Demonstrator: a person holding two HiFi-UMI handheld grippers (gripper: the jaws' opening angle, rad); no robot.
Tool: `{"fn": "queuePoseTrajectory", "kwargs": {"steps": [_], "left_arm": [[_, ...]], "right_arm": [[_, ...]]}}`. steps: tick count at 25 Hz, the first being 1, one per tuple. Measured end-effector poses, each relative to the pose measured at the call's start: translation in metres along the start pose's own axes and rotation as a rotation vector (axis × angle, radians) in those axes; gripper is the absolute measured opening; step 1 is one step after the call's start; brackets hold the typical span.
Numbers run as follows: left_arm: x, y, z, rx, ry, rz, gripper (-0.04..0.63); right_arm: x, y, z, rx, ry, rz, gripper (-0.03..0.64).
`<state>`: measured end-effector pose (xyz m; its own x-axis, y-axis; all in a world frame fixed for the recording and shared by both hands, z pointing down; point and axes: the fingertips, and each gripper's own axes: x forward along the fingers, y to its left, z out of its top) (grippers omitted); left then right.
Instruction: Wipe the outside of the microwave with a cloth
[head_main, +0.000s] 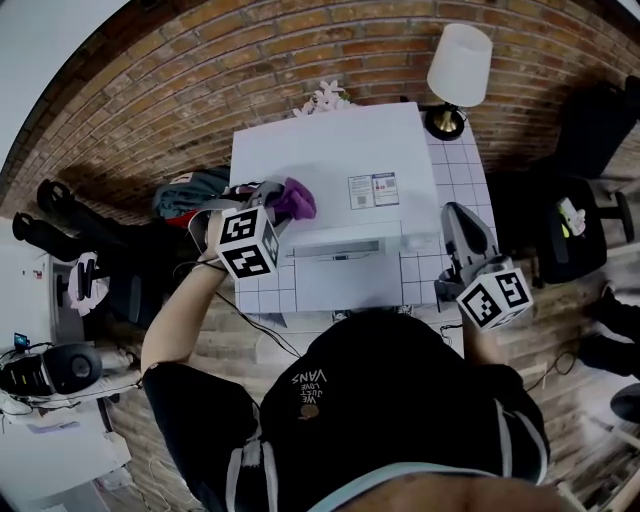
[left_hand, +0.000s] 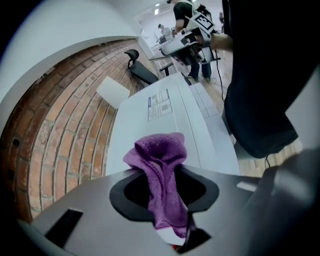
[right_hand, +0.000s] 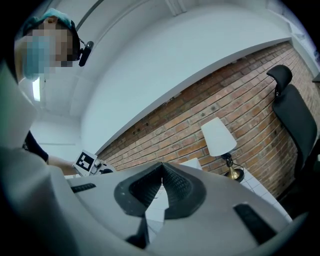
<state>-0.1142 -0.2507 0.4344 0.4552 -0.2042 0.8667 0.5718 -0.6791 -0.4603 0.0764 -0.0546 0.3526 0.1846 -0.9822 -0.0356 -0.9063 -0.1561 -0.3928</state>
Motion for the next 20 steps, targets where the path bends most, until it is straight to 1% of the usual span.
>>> {"fn": "queuePoseTrajectory", "kwargs": {"steps": [2,5,8,11,13,17,20], "left_arm": [[0.009,0.005,0.034,0.012,-0.044,-0.008,0.129],[0.022,0.011,0.083,0.087,-0.075,-0.004,0.129],[0.034,0.015,0.135,0.156,-0.124,-0.010,0.129],[0.043,0.013,0.186,0.230,-0.167,-0.021,0.129],[0.049,0.011,0.216,0.266,-0.190,-0.031,0.129],[0.060,0.010,0.263,0.311,-0.231,-0.022,0.129],[0.061,0.009,0.284,0.325,-0.265,-0.013,0.129]], "right_arm": [[-0.006,-0.011,0.003,0.006,-0.002,-0.006,0.000],[-0.019,-0.028,0.010,0.010,-0.010,-0.022,0.000],[-0.032,-0.049,0.015,0.011,-0.016,-0.044,0.000],[-0.046,-0.071,0.022,0.012,-0.020,-0.068,0.000],[-0.054,-0.086,0.027,0.012,-0.025,-0.081,0.000],[-0.061,-0.106,0.029,0.031,-0.032,-0.092,0.000],[-0.058,-0.105,0.026,0.046,-0.029,-0.071,0.000]]}}
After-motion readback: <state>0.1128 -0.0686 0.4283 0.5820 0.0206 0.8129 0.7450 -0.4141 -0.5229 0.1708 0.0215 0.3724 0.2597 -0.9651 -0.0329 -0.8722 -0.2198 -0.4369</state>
